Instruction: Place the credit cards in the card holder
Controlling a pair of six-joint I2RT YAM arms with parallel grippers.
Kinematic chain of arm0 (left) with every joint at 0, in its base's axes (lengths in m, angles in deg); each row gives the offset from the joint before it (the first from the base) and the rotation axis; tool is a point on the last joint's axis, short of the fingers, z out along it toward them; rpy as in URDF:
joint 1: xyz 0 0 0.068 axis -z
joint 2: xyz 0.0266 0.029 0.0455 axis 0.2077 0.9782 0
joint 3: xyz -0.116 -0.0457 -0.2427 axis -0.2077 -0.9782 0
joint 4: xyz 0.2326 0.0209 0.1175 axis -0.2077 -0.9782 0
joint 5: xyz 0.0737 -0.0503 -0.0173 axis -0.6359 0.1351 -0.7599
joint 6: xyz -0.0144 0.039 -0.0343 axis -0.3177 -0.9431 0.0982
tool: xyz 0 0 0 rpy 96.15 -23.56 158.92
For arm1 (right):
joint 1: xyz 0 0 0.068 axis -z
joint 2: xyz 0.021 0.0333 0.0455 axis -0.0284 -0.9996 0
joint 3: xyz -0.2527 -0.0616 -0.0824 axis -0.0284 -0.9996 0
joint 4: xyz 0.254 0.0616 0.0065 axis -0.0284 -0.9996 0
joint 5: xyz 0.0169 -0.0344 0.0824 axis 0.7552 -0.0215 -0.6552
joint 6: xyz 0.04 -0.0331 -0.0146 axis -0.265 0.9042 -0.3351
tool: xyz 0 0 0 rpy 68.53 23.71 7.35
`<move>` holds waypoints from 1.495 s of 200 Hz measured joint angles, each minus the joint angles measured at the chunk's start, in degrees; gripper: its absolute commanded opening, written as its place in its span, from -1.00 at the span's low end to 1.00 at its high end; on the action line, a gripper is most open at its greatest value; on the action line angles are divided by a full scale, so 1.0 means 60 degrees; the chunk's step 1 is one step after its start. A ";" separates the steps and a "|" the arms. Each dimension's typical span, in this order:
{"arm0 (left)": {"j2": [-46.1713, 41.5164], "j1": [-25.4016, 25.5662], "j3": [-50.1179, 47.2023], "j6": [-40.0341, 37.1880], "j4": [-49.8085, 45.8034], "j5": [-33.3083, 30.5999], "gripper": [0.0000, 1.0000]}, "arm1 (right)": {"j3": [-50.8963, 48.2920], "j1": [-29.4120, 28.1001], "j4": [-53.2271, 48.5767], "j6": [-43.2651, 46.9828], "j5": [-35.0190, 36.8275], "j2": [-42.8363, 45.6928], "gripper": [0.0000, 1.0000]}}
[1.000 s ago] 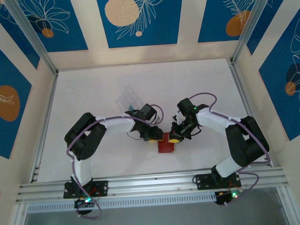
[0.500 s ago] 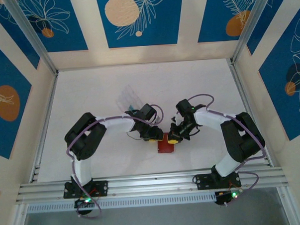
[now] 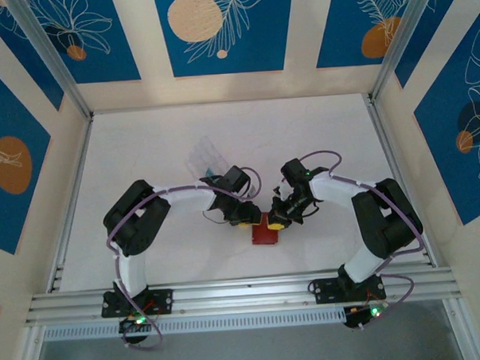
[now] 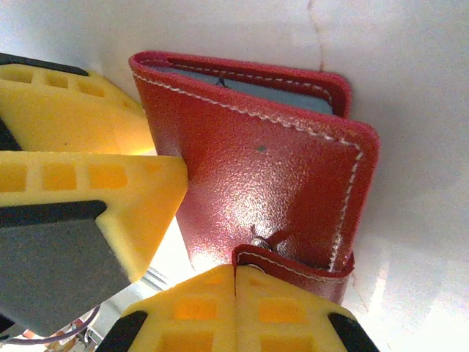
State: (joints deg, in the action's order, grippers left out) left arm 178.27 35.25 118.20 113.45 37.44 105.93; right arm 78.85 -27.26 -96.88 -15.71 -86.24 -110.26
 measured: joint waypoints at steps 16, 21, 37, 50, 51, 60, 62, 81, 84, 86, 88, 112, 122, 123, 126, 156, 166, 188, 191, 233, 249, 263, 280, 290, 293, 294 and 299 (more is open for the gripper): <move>0.0000 0.0000 0.0000 0.0004 0.0004 0.0000 -0.20 | 0.0004 0.0000 0.0033 0.0000 -0.0029 -0.0069 -1.00; 0.0000 0.0000 0.0000 0.0007 0.0004 0.0000 -0.20 | 0.0007 0.0000 0.0040 0.0000 -0.0029 -0.0080 -1.00; 0.0000 0.0000 0.0000 0.0022 0.0007 0.0000 -0.19 | 0.0011 0.0000 0.0036 0.0000 -0.0033 -0.0087 -1.00; 0.0000 0.0000 0.0000 0.0022 0.0011 0.0000 -0.20 | 0.0051 0.0000 0.0033 -0.0004 -0.0029 -0.0124 -1.00; 0.0000 0.0000 0.0000 0.0022 0.0011 0.0004 -0.20 | 0.0055 0.0000 0.0033 -0.0004 -0.0029 -0.0127 -1.00; 0.0000 0.0000 0.0000 0.0022 0.0011 0.0004 -0.20 | 0.0076 0.0000 0.0044 -0.0004 -0.0029 -0.0168 -1.00; 0.0000 0.0000 0.0000 0.0022 0.0011 0.0004 -0.20 | 0.0080 0.0000 0.0040 0.0000 -0.0029 -0.0178 -1.00; 0.0000 0.0000 0.0000 0.0025 0.0015 0.0004 -0.20 | 0.0087 0.0000 0.0040 0.0000 -0.0033 -0.0193 -1.00; 0.0000 0.0000 -0.0004 0.0025 0.0015 0.0004 -0.20 | 0.0087 0.0000 0.0040 0.0000 -0.0033 -0.0193 -1.00; 0.0000 0.0000 -0.0004 0.0025 0.0018 0.0004 -0.20 | 0.0087 0.0000 0.0040 0.0000 -0.0029 -0.0193 -1.00; 0.0000 0.0000 -0.0004 0.0025 0.0018 0.0004 -0.20 | 0.0087 0.0000 0.0040 0.0000 -0.0029 -0.0193 -1.00; 0.0000 0.0000 -0.0007 0.0025 0.0022 0.0004 -0.20 | 0.0087 0.0000 0.0040 0.0000 -0.0029 -0.0193 -1.00; 0.0000 0.0000 -0.0007 0.0025 0.0025 0.0007 -0.20 | 0.0087 0.0000 0.0047 0.0004 -0.0029 -0.0193 -1.00; 0.0000 0.0000 -0.0007 0.0025 0.0025 0.0004 -0.20 | 0.0084 0.0000 0.0047 0.0000 -0.0029 -0.0193 -1.00; 0.0000 0.0000 -0.0007 0.0025 0.0025 0.0004 -0.20 | 0.0084 0.0000 0.0055 0.0004 -0.0029 -0.0193 -1.00; 0.0000 0.0000 -0.0007 0.0025 0.0029 0.0004 -0.20 | 0.0076 0.0007 0.0087 0.0000 -0.0025 -0.0197 -1.00; 0.0000 0.0000 -0.0011 0.0025 0.0029 0.0004 -0.20 | 0.0073 0.0007 0.0109 0.0000 -0.0025 -0.0211 -1.00; 0.0000 0.0000 -0.0015 0.0025 0.0036 0.0004 -0.20 | 0.0047 0.0018 0.0182 0.0004 -0.0066 -0.0251 -1.00; 0.0000 0.0000 -0.0015 0.0025 0.0036 0.0007 -0.20 | 0.0040 0.0025 0.0193 0.0000 -0.0069 -0.0251 -1.00; 0.0000 0.0000 -0.0015 0.0025 0.0036 0.0007 -0.20 | -0.0244 0.0066 0.0601 -0.0058 -0.0342 -0.0244 -1.00; 0.0000 0.0000 -0.0015 0.0025 0.0036 0.0007 -0.20 | -0.0386 0.0087 0.0787 -0.0080 -0.0433 -0.0178 -1.00; 0.0000 0.0000 -0.0015 0.0025 0.0036 0.0007 -0.20 | -0.0594 0.0087 0.1002 -0.0120 -0.0459 -0.0015 -1.00; 0.0000 0.0000 -0.0015 0.0025 0.0036 0.0007 -0.20 | -0.0852 0.0080 0.1191 -0.0186 -0.0506 0.0087 -1.00; 0.0000 0.0000 -0.0015 0.0025 0.0036 0.0007 -0.20 | -0.0954 0.0091 0.1300 -0.0244 -0.0514 0.0178 -1.00; 0.0000 0.0000 -0.0015 0.0025 0.0036 0.0007 -0.20 | -0.0987 0.0091 0.1351 -0.0248 -0.0506 0.0208 -1.00; 0.0000 0.0000 -0.0015 0.0029 0.0036 0.0007 -0.20 | -0.0994 0.0091 0.1359 -0.0248 -0.0506 0.0211 -1.00; 0.0000 0.0000 -0.0015 0.0029 0.0036 0.0007 -0.20 | -0.1060 0.0098 0.1428 -0.0277 -0.0503 0.0266 -1.00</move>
State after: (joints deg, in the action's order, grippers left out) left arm 178.27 35.25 118.12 113.62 37.66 105.97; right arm 72.49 -26.67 -88.31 -17.37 -89.25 -108.66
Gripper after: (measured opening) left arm 0.402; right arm 0.064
